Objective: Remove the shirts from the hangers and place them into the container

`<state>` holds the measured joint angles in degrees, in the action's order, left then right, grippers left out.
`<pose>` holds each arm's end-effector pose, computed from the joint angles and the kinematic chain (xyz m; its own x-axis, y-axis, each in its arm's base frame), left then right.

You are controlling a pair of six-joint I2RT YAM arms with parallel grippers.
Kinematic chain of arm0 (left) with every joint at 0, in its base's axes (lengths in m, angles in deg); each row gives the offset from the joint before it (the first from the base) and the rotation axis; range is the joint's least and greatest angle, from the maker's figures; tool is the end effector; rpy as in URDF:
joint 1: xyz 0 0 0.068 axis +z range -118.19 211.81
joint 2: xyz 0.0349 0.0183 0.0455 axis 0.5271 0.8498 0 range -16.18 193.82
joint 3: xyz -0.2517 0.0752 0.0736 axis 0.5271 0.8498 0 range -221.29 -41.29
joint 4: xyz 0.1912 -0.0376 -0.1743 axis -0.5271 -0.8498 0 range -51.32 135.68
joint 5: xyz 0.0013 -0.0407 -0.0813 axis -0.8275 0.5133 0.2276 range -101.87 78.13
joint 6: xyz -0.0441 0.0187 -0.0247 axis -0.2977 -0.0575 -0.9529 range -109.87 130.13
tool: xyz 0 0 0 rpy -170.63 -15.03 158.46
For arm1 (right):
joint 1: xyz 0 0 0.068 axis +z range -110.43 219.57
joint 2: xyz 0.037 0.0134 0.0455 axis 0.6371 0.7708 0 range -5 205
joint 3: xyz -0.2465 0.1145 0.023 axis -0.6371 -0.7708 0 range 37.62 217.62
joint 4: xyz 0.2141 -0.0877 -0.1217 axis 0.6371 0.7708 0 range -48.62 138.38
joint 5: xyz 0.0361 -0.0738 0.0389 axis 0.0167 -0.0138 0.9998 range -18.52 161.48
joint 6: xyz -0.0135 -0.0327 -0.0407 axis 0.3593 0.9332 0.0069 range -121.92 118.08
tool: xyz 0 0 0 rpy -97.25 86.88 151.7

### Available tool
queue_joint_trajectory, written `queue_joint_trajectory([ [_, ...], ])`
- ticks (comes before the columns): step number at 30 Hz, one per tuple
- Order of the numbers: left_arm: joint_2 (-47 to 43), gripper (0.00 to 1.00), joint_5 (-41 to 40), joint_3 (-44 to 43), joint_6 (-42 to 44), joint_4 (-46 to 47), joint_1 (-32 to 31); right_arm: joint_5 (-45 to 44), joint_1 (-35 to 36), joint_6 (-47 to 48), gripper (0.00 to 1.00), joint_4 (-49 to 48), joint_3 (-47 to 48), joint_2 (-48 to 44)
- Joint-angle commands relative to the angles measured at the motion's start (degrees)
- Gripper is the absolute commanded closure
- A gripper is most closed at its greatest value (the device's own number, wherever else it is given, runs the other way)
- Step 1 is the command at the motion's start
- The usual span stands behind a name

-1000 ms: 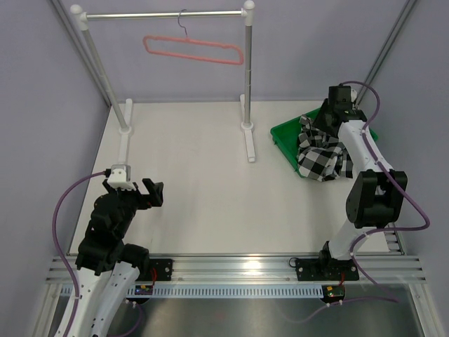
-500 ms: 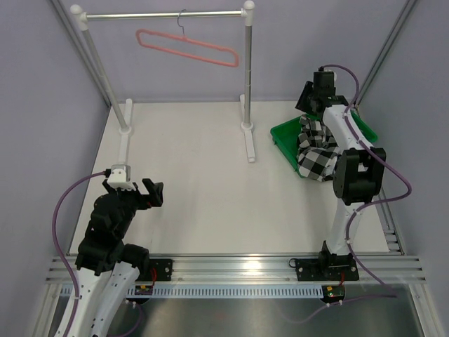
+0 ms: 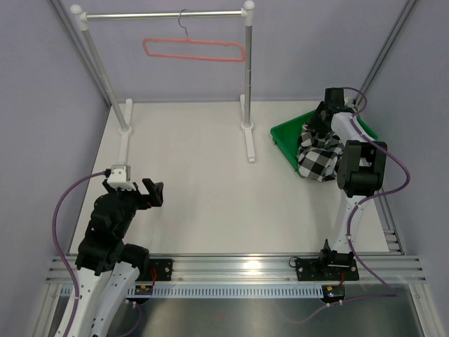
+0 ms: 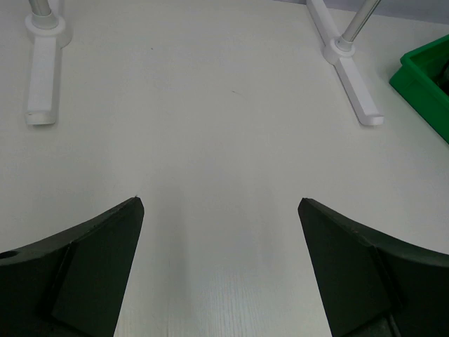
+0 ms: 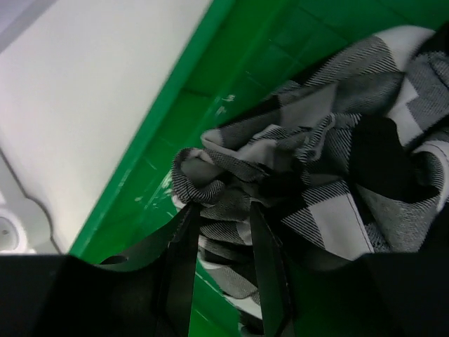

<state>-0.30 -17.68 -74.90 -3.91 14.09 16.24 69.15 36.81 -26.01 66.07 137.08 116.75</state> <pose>0.0852 -0.0199 0.2913 -0.2658 -0.1766 -0.9477 0.1113 0.9709 -0.2121 0.4825 -0.0247 0.2205 -0.6357 0.4390 -0.6349 0.3674 0.8955 0.2513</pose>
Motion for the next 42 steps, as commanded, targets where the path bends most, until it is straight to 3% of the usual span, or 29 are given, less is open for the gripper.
queue_joint_trajectory([
  [1,0.0,0.01,0.8,0.1,-0.7,2.2,-0.2,1.6,-0.8,-1.0,0.57,1.1,-1.5,-1.7],
  [9,0.0,0.01,0.7,0.1,-0.8,2.2,-0.2,4.4,-2.2,-2.2,0.57,4.3,0.2,0.8],
  [18,-0.5,0.01,1.0,0.1,-0.6,2.2,-0.2,0.2,-2.2,2.1,0.54,6.1,-0.3,-14.4],
  [25,-1.9,0.01,1.1,0.2,-0.7,2.2,-0.4,-6.9,-2.2,-1.6,0.51,5.1,-17.2,-34.6],
  [33,-2.9,0.01,0.8,0.2,-0.7,2.0,-1.5,-5.2,-2.2,-8.2,0.24,-0.1,-39.5,-50.5],
  [37,-3.0,0.01,0.8,0.2,-0.7,2.0,-1.8,-3.8,-2.3,-9.7,0.13,-3.1,-45.9,-53.9],
  [42,-3.3,0.01,0.8,0.2,-0.7,2.0,-1.9,-0.2,-2.3,-11.7,0.1,-10.2,-52.9,-54.2],
])
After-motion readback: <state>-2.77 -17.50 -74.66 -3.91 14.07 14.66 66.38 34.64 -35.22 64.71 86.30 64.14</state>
